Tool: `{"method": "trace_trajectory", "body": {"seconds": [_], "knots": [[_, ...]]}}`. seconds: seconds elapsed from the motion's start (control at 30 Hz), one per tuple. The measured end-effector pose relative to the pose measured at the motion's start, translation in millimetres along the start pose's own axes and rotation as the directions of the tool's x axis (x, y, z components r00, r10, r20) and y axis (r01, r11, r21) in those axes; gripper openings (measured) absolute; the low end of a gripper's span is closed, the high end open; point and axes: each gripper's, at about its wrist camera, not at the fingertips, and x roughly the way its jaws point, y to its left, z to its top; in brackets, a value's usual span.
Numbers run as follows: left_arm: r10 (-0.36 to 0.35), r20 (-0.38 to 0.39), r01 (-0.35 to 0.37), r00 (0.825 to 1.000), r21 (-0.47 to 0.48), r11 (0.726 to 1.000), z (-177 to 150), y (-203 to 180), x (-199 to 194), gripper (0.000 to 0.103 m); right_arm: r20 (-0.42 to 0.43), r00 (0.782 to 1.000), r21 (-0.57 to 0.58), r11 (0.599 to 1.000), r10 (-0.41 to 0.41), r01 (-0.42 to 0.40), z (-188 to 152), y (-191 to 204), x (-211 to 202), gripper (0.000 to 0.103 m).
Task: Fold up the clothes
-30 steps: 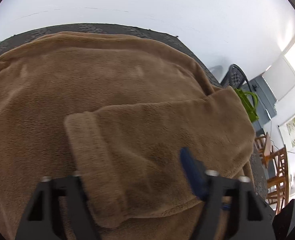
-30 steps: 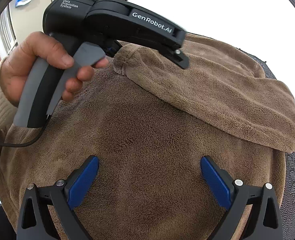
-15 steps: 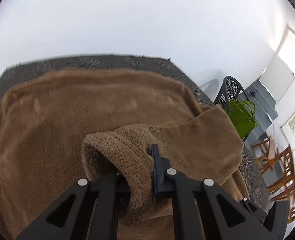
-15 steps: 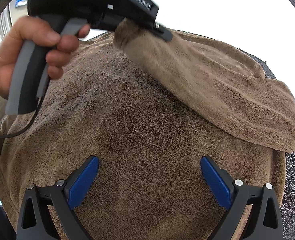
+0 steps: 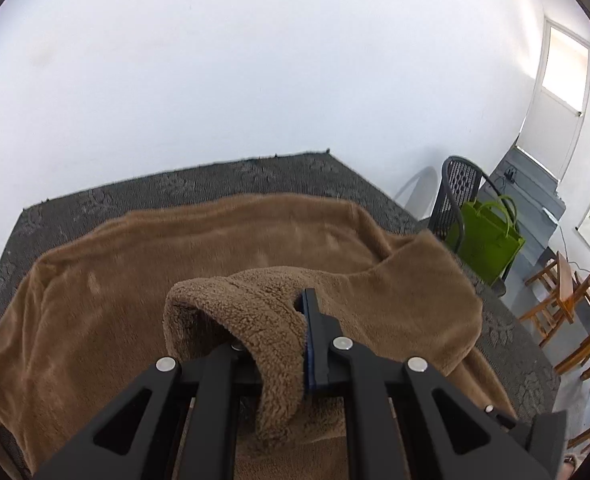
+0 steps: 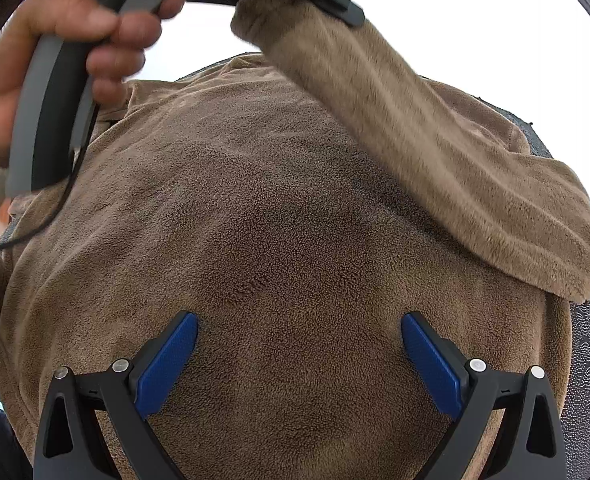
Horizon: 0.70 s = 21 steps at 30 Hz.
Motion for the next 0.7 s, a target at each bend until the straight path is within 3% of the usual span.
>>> {"method": "trace_trajectory", "body": {"seconds": [0.3,0.47,0.57,0.7], "knots": [[-0.010,0.127,0.016,0.992,-0.040,0.999,29.1,21.0,-28.9,0.011,0.000,1.000,0.000,1.000,0.000,0.000,-0.1,0.5,0.0,0.103],[0.041,0.211,-0.016,0.977,-0.118,0.993,26.4,61.0,-41.7,0.011,0.000,1.000,0.000,1.000,0.000,0.000,-0.7,-0.6,-0.1,0.103],[0.083,0.209,-0.046,0.974,-0.176,0.983,24.5,86.8,-51.2,0.011,0.000,1.000,0.000,1.000,0.000,0.000,-0.4,-0.8,-0.3,0.103],[0.120,0.152,-0.082,0.981,-0.232,0.969,7.8,113.0,-43.8,0.011,0.000,1.000,0.000,1.000,0.000,0.000,-0.7,-1.4,-0.6,0.103]]}}
